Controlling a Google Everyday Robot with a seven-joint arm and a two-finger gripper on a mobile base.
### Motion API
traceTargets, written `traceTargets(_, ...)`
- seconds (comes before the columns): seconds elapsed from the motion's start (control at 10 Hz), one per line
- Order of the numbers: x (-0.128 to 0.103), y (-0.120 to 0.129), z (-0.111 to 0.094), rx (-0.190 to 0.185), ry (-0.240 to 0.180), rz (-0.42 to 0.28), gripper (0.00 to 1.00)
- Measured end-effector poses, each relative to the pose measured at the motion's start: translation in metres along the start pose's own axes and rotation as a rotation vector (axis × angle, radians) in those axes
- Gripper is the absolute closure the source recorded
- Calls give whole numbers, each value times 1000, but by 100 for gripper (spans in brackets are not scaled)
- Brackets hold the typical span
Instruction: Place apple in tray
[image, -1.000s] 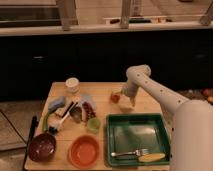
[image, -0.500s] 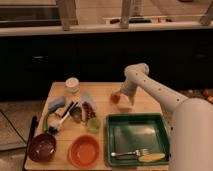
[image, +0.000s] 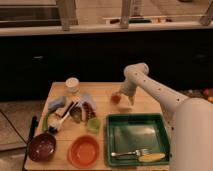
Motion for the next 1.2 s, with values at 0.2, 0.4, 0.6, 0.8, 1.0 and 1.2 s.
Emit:
traceTargets(0.2, 3, -4, 0, -2, 2, -14, 20)
traceTargets(0.4, 6, -8, 0, -2, 1, -24, 20)
traceTargets(0.6, 9, -15, 1, 1, -1, -38, 20)
traceTargets(0.8, 10, -23, 3, 0, -9, -54, 20)
traceTargets(1.0, 14, -29, 6, -4, -17, -65, 20)
traceTargets(1.2, 17, -34, 14, -11, -33, -72, 20)
